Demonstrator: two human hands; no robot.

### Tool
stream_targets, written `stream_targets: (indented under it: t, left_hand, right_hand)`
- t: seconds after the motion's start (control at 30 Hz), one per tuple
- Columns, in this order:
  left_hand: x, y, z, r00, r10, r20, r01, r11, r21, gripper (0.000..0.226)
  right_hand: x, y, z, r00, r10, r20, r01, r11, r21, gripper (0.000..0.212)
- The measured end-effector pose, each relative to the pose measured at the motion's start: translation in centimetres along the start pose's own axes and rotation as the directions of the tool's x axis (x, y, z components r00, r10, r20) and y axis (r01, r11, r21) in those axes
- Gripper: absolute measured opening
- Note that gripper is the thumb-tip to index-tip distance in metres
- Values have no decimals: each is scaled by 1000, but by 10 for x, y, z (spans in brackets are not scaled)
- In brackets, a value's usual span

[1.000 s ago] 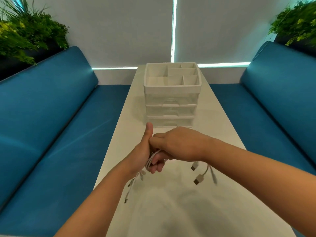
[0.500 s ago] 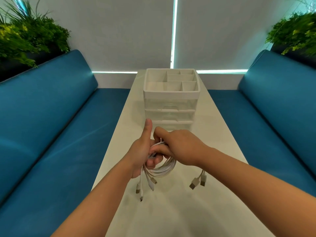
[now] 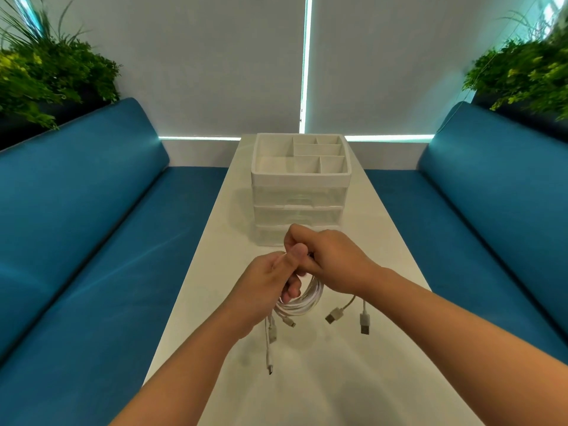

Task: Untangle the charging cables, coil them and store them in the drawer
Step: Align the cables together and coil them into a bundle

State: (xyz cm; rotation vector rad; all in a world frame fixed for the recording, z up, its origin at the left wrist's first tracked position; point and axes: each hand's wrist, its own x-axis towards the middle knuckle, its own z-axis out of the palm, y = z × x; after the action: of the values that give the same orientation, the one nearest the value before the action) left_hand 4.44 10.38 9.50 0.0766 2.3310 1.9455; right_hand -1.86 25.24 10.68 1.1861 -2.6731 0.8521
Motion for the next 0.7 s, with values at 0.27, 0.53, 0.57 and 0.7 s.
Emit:
stream_targets:
  t: [0.27,0.53,0.57,0.7]
  left_hand:
    - [9,-6,1,970,153,-188,-142,987,74,57]
    - [11,-6,6,989,55,-140,-74,988,-136,62]
    - [12,-7,5,989,56,-138,-76,987,-144,62]
    - [14,-10,1,985,106,-140,-121,987,-104,62]
  right_hand:
    - [2,0,4,977,158,-147,-118,962,245,17]
    - [2,6,1,982,186,11,-174,894,412,18]
    - [2,7,-2,984,174,47,-177,886,428,20]
    - [4,9,-11,975,138,176,-203,872,446,37]
